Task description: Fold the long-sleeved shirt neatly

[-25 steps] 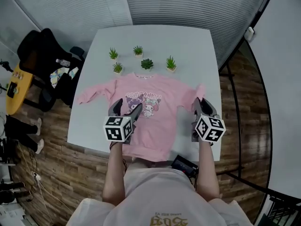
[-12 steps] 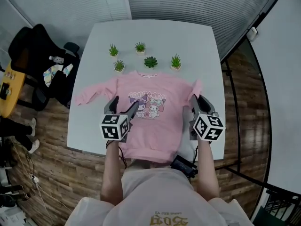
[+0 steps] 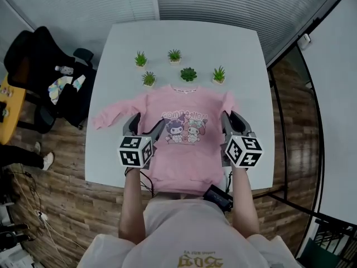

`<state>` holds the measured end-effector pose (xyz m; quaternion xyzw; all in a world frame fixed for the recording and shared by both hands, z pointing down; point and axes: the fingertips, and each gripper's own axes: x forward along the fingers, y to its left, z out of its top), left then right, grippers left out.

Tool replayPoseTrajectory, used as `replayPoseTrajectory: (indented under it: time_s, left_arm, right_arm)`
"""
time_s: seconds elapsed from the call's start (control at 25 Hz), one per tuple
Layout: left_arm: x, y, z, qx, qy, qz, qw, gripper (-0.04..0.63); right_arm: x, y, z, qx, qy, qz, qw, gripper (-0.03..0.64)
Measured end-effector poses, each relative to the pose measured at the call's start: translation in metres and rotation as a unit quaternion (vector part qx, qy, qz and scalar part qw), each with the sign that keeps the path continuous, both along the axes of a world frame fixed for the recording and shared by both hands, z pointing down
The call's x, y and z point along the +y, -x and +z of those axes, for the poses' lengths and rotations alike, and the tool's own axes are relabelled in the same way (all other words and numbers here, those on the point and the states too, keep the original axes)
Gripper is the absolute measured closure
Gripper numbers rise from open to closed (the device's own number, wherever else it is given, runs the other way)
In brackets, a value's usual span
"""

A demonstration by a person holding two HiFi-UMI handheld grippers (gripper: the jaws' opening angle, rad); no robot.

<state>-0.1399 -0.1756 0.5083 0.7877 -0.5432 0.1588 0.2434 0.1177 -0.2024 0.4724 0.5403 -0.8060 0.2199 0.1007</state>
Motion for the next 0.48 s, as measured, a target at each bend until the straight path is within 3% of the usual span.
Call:
replayPoseTrajectory:
  time_s: [0.48]
  left_arm:
    - [-0.005,0.055,0.016,-0.004,0.015,0.006,0.9999,0.212]
  right_arm:
    - [-0.018,0.095,0.009,0.009,0.004,-0.043,0.999,0.531]
